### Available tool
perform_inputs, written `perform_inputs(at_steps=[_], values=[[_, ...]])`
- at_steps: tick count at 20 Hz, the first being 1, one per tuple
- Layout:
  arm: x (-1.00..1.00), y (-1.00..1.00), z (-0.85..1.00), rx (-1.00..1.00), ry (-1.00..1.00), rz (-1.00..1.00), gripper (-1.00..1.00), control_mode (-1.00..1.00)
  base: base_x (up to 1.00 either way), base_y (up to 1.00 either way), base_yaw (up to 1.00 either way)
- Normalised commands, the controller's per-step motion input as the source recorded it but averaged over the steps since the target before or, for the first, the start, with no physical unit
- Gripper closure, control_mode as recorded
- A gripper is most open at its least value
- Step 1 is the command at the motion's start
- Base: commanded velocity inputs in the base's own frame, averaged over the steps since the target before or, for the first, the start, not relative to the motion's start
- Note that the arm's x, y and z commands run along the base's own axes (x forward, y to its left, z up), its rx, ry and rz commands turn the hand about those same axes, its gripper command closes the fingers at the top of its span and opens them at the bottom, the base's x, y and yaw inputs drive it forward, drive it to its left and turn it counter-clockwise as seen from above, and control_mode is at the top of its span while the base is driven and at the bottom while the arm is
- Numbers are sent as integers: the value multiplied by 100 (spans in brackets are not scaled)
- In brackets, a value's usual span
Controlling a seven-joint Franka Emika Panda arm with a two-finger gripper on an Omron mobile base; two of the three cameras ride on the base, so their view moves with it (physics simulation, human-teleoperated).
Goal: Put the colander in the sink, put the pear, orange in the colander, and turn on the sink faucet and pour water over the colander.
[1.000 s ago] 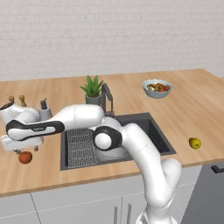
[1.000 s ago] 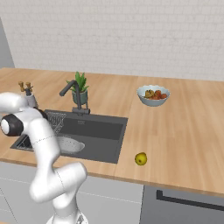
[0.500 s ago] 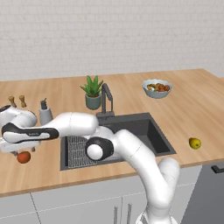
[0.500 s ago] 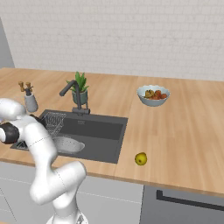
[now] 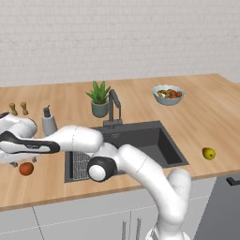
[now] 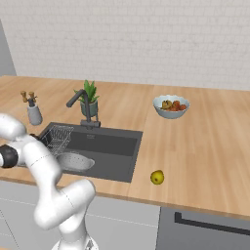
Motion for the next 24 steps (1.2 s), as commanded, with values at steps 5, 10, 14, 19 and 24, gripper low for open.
perform_inputs(at_steps=[5, 10, 14, 19, 24], values=[[-3, 0, 0, 0, 0, 0, -100, -100, 0, 0, 0], [-8, -7, 0, 0, 0, 0, -100, -100, 0, 0, 0], [-12, -10, 0, 0, 0, 0, -100, -100, 0, 0, 0], [-18, -13, 0, 0, 0, 0, -100, -100, 0, 0, 0], [-11, -27, 0, 1, 0, 0, -100, -100, 0, 0, 0]])
